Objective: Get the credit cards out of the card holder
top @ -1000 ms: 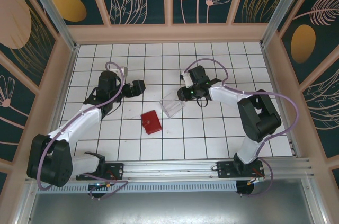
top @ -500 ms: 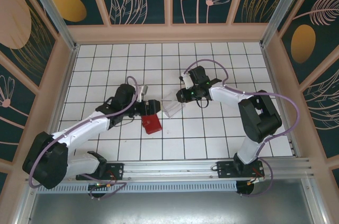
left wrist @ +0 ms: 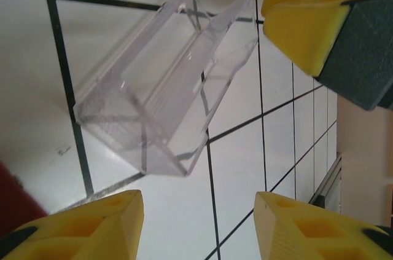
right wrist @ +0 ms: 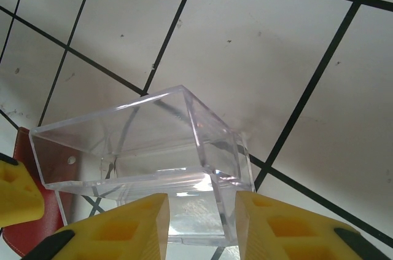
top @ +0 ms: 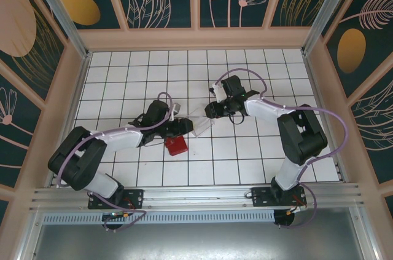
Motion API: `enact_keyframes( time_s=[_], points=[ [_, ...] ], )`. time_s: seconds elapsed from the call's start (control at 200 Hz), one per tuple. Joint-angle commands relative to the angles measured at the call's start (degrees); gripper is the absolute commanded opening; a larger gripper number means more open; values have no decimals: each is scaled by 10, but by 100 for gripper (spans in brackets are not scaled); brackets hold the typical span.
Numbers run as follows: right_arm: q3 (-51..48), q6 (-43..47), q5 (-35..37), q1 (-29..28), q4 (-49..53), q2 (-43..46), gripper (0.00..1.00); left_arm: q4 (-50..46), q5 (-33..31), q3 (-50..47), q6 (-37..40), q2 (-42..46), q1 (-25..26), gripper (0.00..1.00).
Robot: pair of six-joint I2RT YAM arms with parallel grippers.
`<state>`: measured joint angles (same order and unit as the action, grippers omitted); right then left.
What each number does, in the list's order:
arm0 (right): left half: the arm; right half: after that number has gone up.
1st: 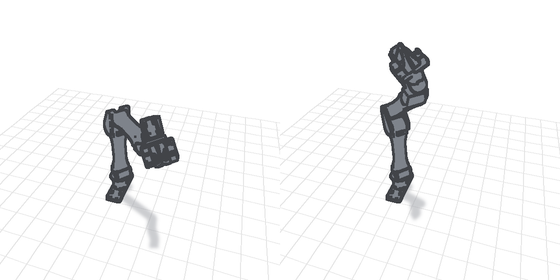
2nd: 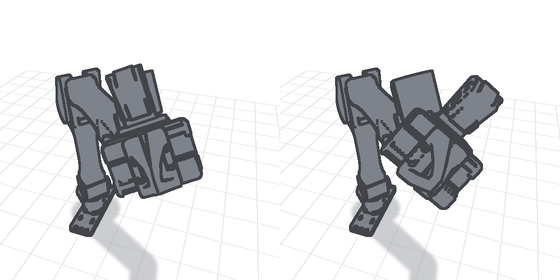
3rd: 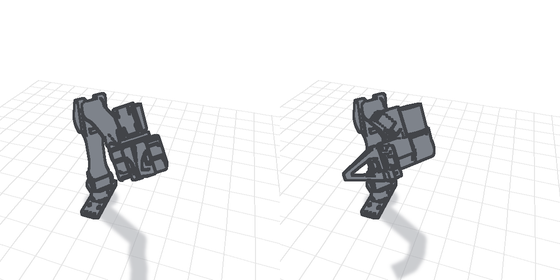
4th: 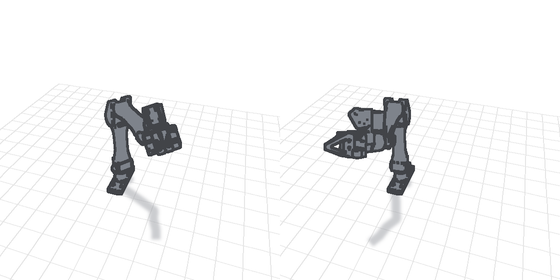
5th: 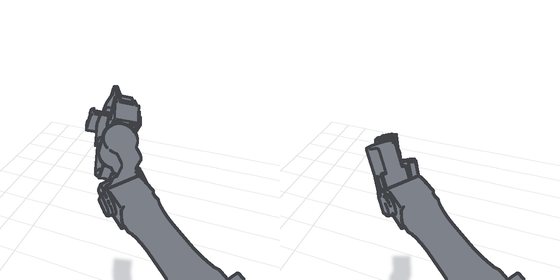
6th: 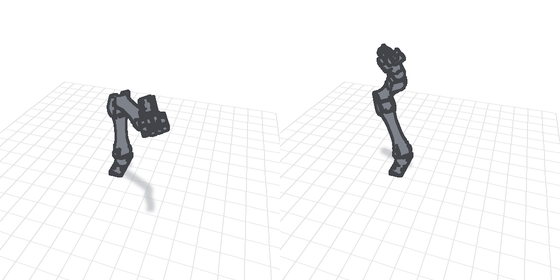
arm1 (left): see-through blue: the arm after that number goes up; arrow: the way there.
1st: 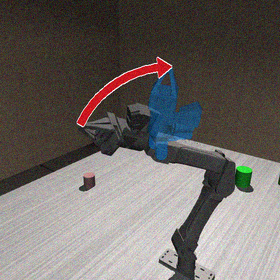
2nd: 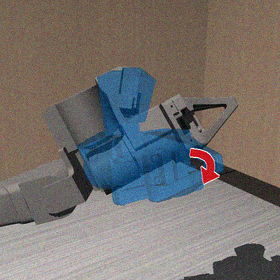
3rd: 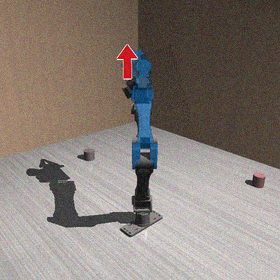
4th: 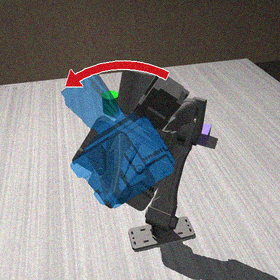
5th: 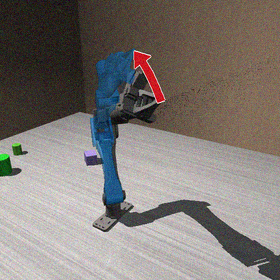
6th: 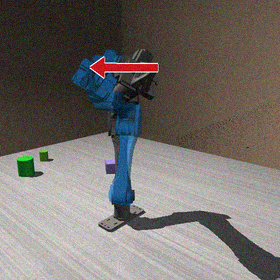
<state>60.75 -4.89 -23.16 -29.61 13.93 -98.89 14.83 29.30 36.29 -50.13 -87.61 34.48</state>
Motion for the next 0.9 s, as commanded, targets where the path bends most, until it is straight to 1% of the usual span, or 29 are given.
enact_keyframes(
  time_s=[0.0,0.16,0.35,0.57,0.726,0.896],
  points=[
    [-5,-2,-17,3,1,-5,35,23,-19,32,-4,-25,1,49],
    [-9,-6,-24,7,-5,-8,35,19,-27,68,13,-59,1,46],
    [-13,-16,-25,13,-16,-11,35,0,-31,122,39,-110,-1,46],
    [-17,-25,-25,21,-26,-13,36,-32,-30,191,73,-166,-20,46],
    [-24,-44,-13,29,-39,8,36,-44,-11,244,88,-199,-37,46],
    [-34,-75,11,59,-46,42,37,-59,9,294,102,-235,-41,47]
  ],
)
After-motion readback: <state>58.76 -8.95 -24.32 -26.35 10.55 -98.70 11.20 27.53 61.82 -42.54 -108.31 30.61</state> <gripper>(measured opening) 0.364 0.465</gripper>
